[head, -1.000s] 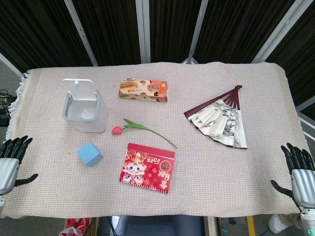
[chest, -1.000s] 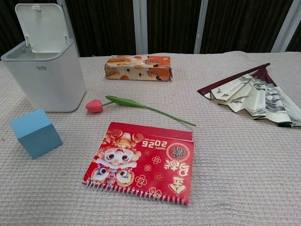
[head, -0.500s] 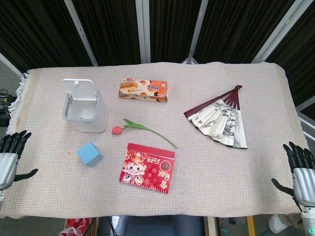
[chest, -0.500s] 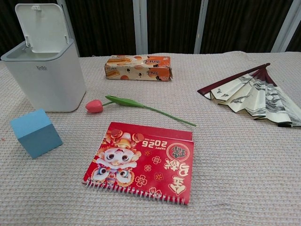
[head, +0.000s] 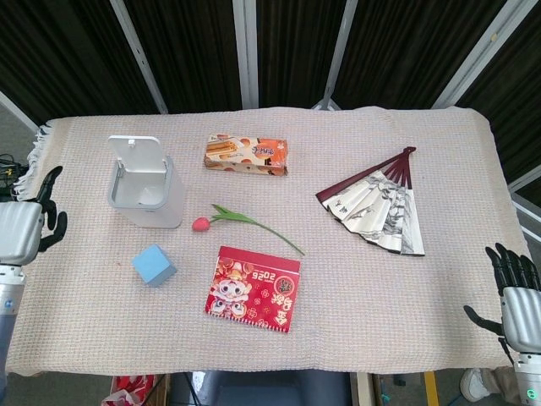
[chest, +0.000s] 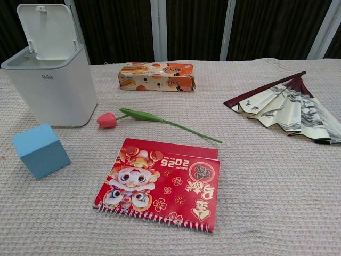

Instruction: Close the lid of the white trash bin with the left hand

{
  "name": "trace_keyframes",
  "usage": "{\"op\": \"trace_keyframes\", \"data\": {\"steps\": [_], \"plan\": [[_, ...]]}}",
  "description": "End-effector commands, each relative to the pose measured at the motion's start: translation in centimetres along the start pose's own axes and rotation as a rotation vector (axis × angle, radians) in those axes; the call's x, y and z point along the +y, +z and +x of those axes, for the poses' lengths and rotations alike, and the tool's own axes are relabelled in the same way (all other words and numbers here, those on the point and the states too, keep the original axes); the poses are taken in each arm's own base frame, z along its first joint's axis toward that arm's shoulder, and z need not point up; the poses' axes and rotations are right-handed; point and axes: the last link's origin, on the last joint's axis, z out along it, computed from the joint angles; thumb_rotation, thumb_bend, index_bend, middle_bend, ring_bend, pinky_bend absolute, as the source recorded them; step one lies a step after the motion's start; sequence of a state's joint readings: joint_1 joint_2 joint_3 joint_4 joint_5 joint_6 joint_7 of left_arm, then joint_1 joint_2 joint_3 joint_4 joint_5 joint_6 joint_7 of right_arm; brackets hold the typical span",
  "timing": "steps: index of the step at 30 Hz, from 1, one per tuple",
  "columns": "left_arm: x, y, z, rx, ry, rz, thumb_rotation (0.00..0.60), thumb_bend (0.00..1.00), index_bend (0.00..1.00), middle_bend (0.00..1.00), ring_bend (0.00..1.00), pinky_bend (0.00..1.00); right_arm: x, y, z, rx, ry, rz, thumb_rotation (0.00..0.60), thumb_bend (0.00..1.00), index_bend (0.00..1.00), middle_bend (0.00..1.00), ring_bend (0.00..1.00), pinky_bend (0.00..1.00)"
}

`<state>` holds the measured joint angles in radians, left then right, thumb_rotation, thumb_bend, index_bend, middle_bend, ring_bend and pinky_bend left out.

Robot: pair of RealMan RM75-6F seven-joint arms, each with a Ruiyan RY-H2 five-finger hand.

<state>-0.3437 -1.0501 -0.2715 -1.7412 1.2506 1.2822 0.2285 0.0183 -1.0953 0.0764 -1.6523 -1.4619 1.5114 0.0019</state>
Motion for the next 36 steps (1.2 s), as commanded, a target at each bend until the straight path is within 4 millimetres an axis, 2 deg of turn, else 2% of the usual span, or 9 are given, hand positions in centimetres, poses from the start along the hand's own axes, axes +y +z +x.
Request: {"op": "trace_keyframes", "data": {"steps": [1,5,13,18,22,31,36], "plan": [[3.0,5.6,1.7,-0.079,-0.023,0.007,0.600,0.65,0.00,0.91,0.83,0.90,0.0,0.1,0.0,-0.007,0.013,-0.007,0.600,0.19,0.00,0.00,0.00,0.00],[4.2,8.0,2.6,-0.143,-0.032,0.046,0.600,0.68,0.00,0.97,0.88,0.98,0.0,0.1,0.0,-0.016,0.024,-0.010,0.600,0.19,0.00,0.00,0.00,0.00],[6.5,11.5,3.7,-0.227,-0.057,0.106,0.600,0.69,0.00,0.99,0.91,1.00,-0.1,0.1,-0.2,-0.034,0.037,-0.009,0.600,0.19,0.00,0.00,0.00,0.00],[7.9,13.4,3.6,-0.251,-0.043,0.133,0.600,0.69,0.04,1.00,0.91,1.00,0.1,0.2,-0.1,-0.034,0.044,-0.019,0.600,0.19,0.00,0.00,0.00,0.00],[8.9,14.3,2.9,-0.266,-0.027,0.151,0.600,0.69,0.08,1.00,0.91,1.00,0.2,0.3,-0.1,-0.037,0.048,-0.025,0.600,0.19,0.00,0.00,0.00,0.00],[10.6,15.1,1.3,-0.305,0.020,0.162,0.600,0.71,0.16,1.00,0.92,1.00,0.2,0.1,0.0,-0.040,0.048,-0.026,0.600,0.19,0.00,0.00,0.00,0.00],[11.1,15.2,0.8,-0.317,0.033,0.169,0.600,0.72,0.24,1.00,0.93,1.00,0.3,0.1,0.0,-0.038,0.047,-0.027,0.600,0.19,0.00,0.00,0.00,0.00]]}}
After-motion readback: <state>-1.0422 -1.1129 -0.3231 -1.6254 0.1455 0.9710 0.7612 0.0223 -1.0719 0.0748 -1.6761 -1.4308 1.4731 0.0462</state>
